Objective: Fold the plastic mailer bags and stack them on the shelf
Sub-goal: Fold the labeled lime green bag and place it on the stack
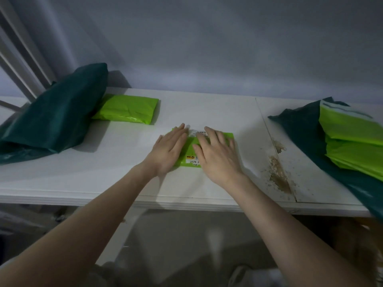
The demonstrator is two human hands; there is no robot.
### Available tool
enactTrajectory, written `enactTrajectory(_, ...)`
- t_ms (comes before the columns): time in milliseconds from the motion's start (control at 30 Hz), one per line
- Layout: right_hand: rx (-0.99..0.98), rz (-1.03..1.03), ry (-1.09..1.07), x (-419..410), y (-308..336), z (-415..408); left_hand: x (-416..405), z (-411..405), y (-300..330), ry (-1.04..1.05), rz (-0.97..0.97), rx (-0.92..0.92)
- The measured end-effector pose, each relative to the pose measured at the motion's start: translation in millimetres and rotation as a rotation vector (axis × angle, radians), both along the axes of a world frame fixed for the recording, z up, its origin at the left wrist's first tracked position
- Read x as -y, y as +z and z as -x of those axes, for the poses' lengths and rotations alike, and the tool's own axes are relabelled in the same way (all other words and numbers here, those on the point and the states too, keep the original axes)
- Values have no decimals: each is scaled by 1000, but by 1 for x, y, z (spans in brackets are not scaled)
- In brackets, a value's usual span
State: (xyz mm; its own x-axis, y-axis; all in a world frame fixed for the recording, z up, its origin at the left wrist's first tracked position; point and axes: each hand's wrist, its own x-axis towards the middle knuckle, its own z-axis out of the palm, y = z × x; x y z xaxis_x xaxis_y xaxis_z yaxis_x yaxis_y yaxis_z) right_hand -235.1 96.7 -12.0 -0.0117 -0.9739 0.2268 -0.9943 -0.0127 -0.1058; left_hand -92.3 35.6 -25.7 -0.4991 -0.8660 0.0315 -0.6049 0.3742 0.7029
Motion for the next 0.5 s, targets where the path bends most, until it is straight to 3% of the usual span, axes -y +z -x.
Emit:
enactTrajectory(100,-1,73,98,-9,7,-12,4,-7,8,84,72,-123)
enactTrajectory(267,-29,-72,178,-27,4,-27,6,-15,9,89,201,-118)
enactTrajectory(500,-5,-156,139,-12,1,-11,-5,-13,16,-65,422,236)
